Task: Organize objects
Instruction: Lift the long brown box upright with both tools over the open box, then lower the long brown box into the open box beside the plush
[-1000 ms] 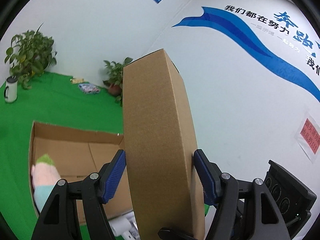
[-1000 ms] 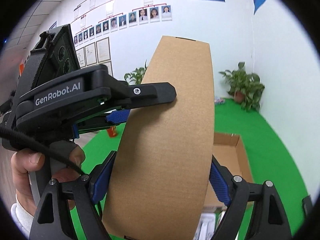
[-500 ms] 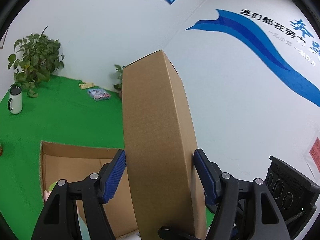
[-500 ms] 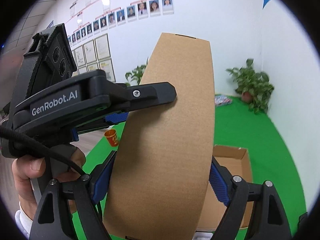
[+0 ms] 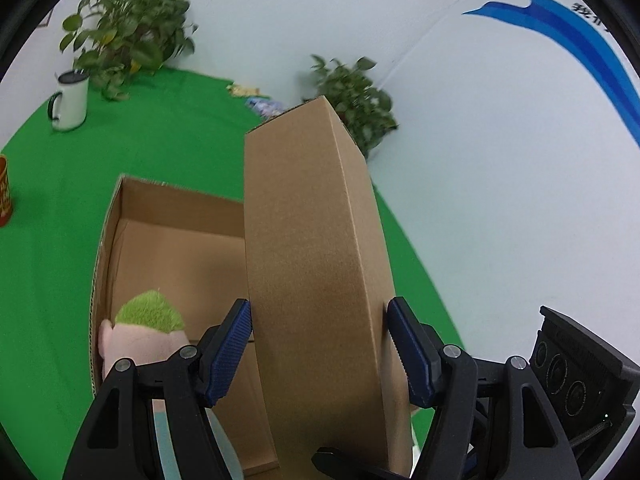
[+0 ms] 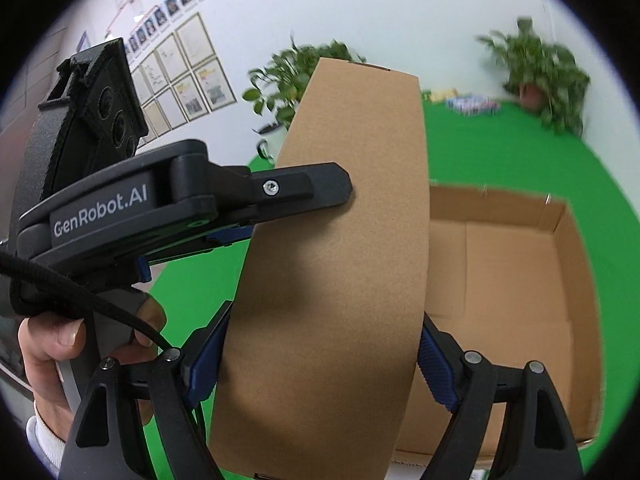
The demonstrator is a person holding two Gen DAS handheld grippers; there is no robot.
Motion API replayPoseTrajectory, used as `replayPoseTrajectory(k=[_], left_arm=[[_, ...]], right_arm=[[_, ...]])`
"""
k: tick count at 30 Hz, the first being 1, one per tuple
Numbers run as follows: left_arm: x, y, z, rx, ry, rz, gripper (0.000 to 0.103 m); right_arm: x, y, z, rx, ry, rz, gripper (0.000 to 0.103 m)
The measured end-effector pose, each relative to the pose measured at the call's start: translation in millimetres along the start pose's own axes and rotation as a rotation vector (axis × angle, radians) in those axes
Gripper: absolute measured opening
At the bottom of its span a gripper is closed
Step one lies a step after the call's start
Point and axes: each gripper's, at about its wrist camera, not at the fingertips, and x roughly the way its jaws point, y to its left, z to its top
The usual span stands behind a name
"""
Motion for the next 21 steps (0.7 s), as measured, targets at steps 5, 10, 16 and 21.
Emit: replayPoseTrajectory(k=[5,10,16,21], left_arm=[[37.2,18.0,-18.7,0.008,0.07,0.058,0.067],[65.8,33.3,-47.0,0.009,0.145,0.099,0.067],[81.9,36.3,-54.8,0.041,0.198,0.198,0.067],[71.0,31.7,-51.7,0.056,0.211,0.243,0.065]], right_arm=[[34.1,-23.3,-17.0,0.05,0.043,0.036,0.082],[48.9,-29.8,-41.2,0.094,0.096,0.057,0.082],[62.4,-35.0,-56.2,0.159,0.157,0.099,0.081],[60.8,-26.7,-58.0,0.14,0.168,0.115,0.082]])
